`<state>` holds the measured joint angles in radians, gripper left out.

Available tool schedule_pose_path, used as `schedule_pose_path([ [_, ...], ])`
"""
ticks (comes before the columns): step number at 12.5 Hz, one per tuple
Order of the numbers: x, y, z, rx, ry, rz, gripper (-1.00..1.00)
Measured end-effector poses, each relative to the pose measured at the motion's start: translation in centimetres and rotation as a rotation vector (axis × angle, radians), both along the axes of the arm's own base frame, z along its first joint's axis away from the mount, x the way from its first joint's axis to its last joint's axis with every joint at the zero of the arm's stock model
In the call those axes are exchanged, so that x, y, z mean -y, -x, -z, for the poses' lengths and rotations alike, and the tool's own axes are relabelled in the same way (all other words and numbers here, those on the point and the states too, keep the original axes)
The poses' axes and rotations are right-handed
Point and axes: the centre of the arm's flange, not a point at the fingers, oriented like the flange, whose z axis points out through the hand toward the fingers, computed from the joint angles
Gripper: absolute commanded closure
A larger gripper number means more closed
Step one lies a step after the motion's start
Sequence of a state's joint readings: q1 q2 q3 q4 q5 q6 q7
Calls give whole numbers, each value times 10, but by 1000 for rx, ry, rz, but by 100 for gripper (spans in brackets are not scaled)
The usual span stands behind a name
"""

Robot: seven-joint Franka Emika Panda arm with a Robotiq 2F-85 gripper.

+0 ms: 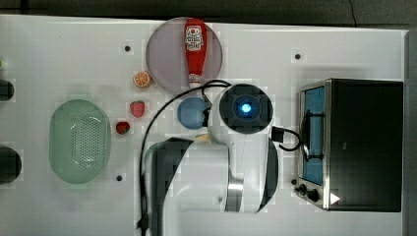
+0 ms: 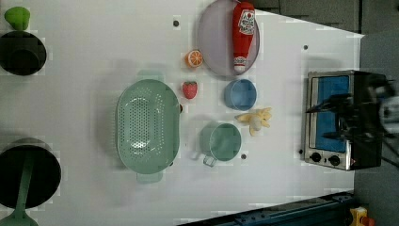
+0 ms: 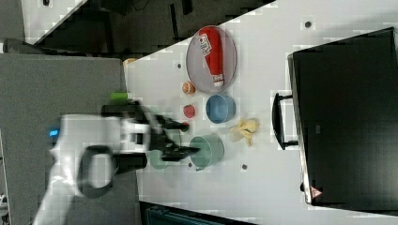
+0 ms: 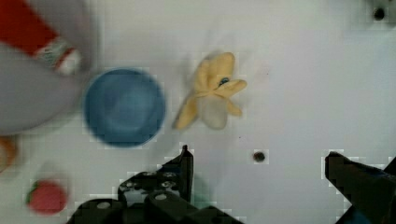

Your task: Pick banana from table and place on oven.

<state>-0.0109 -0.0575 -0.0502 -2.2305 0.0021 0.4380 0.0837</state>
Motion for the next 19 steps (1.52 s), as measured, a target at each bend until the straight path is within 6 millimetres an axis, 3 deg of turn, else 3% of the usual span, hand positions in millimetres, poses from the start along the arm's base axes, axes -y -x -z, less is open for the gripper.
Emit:
schedule_pose_path([
  [3, 8, 12, 64, 26, 18, 5, -100],
  [8, -10, -1, 136, 69, 30, -49, -100],
  [11, -23, 16, 195, -5, 15, -68, -100],
  [15, -39, 24, 235, -41, -11, -64, -100],
  [16, -44, 21, 238, -13, -14, -74, -92],
  [19, -46, 23, 239, 23, -7, -75, -17],
])
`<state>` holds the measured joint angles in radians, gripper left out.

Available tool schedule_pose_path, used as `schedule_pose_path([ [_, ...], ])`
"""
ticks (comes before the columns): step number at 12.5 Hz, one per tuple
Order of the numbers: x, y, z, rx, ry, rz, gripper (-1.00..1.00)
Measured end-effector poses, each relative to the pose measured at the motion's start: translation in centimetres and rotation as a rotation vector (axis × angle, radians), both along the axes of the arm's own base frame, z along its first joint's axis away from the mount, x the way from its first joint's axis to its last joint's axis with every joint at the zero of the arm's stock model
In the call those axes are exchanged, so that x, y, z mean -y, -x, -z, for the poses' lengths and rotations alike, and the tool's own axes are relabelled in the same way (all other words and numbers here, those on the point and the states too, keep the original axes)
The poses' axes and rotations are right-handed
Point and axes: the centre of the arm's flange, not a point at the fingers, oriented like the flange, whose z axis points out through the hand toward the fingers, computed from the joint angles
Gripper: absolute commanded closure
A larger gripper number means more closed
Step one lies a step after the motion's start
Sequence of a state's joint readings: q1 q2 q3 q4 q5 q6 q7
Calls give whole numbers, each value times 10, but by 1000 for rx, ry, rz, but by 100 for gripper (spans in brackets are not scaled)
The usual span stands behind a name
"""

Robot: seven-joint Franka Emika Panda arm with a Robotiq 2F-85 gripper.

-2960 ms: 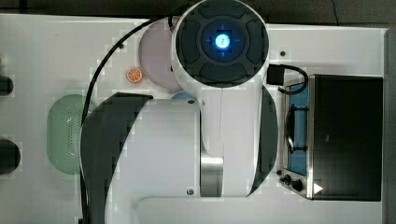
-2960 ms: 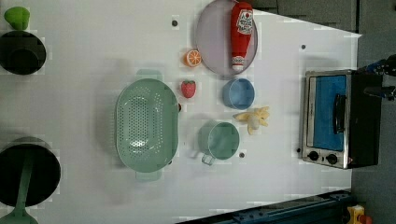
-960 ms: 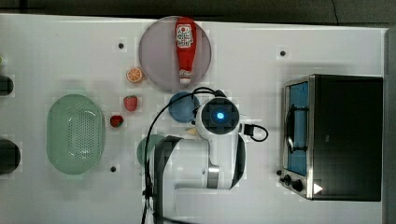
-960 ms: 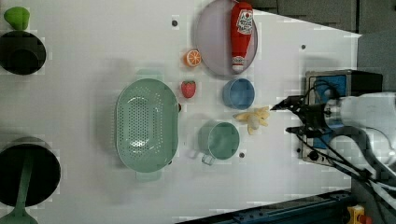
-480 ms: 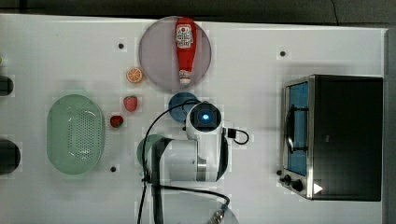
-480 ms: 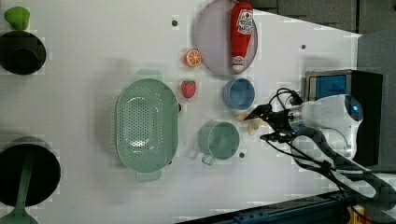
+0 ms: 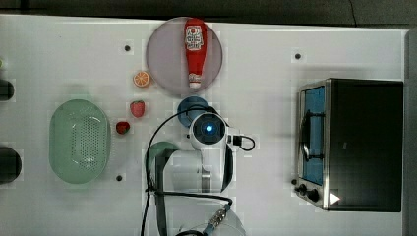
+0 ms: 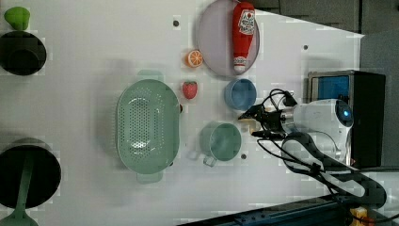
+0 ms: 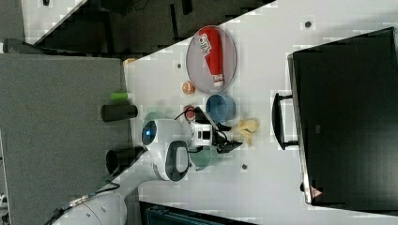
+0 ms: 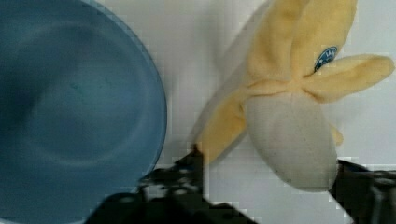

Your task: Pick banana from table and place on oven.

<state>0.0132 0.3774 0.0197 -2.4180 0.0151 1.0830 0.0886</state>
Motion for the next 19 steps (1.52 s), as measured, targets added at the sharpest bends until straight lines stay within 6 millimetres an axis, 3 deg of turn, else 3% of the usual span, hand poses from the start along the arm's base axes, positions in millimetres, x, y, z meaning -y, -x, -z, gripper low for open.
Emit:
schedule_pose_path([
  [3, 3, -4, -7, 34, 9, -17, 49],
  [4, 6, -4, -9, 38, 3, 7, 59],
  [8, 7, -9, -20, 55, 10, -4, 59],
  [10, 8, -14, -49, 90, 14, -9, 59],
  [12, 2, -25, -101, 123, 4, -5, 59],
  [14, 3, -26, -168, 84, 12, -8, 59],
  [19, 29, -21, -379, 141, 12, 46, 59],
])
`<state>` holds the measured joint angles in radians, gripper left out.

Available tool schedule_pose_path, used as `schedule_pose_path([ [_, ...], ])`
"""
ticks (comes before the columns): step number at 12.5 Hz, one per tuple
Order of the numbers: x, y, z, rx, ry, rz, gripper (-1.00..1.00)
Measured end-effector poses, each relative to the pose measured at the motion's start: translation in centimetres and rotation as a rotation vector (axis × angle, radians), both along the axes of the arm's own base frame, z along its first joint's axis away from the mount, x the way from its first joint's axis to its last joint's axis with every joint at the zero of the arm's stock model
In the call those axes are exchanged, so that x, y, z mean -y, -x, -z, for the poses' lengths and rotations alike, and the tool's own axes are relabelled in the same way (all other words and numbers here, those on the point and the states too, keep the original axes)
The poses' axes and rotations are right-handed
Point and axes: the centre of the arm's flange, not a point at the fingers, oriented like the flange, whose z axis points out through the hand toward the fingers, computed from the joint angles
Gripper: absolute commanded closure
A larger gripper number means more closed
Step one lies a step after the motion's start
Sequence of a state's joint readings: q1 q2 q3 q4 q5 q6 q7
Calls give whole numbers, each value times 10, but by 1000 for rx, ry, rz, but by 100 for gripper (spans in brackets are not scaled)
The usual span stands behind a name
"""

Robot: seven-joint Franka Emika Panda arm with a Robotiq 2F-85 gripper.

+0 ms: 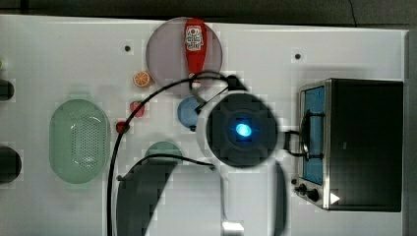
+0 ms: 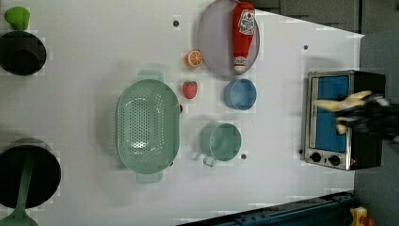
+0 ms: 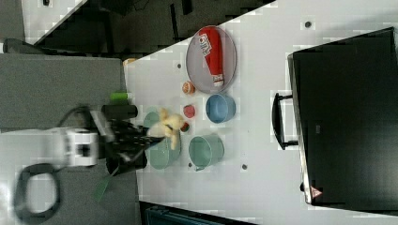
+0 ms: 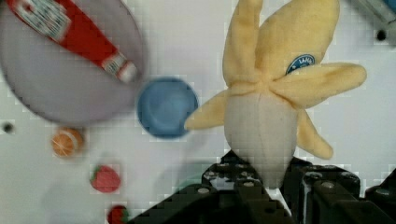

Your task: Pick banana from table and place on oven.

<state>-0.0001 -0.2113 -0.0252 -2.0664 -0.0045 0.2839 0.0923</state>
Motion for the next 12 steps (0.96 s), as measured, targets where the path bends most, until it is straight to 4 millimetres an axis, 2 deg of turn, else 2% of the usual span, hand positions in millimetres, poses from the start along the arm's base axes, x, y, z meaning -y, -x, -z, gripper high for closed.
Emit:
schedule_pose_path([
  [1, 12, -6, -35, 41, 14, 15, 59],
  [2, 27, -10, -59, 61, 11, 39, 59],
  [4, 64, -13, -78, 79, 15, 82, 59],
  [5, 88, -14, -74, 66, 15, 87, 59],
  [7, 147, -15, -42, 9, 6, 94, 59],
  [10, 238, -10, 37, -117, 32, 12, 59],
  [12, 301, -5, 79, -120, 93, -57, 59],
])
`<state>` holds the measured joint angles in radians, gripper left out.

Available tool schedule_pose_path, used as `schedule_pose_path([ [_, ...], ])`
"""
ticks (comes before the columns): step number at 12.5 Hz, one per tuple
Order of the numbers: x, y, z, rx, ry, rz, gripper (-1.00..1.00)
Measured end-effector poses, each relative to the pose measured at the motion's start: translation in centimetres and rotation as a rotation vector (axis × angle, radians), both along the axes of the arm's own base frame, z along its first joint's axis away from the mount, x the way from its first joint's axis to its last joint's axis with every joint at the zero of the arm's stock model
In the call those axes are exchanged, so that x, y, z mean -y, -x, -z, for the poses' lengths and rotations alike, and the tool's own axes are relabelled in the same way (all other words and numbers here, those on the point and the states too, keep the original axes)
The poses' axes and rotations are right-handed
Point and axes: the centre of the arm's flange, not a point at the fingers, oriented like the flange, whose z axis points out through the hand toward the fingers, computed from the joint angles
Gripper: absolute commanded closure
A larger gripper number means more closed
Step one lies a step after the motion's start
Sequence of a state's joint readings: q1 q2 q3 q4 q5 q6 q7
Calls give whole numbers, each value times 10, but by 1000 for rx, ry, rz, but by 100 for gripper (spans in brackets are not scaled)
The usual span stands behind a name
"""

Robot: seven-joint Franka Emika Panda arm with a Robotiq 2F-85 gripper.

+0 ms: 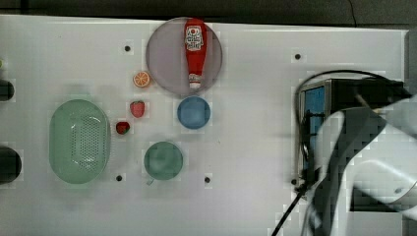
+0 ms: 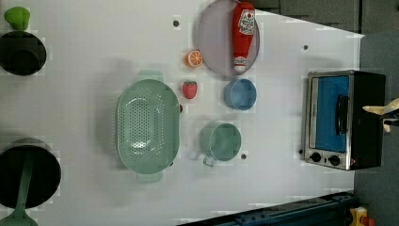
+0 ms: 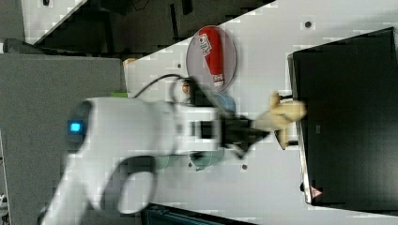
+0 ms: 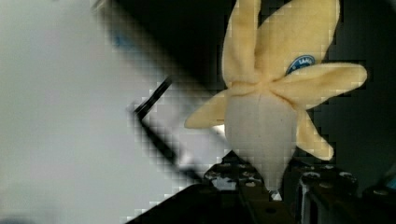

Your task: Pick banana from table and place on oven.

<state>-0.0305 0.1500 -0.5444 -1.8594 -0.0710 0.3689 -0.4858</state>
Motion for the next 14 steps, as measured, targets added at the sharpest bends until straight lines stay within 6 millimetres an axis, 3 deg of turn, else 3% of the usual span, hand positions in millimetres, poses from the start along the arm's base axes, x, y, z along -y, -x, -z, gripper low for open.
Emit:
schedule_pose_path([
  [2, 43, 13, 29, -33, 36, -55, 59],
  [4, 68, 23, 42, -13, 14, -70, 59],
  [5, 71, 27, 42, 8, -13, -66, 50],
  [11, 74, 19, 23, 63, 21, -161, -84],
  [12, 73, 16, 18, 74, 32, -169, -99],
  [14, 66, 9, 15, 87, 38, -186, -100],
])
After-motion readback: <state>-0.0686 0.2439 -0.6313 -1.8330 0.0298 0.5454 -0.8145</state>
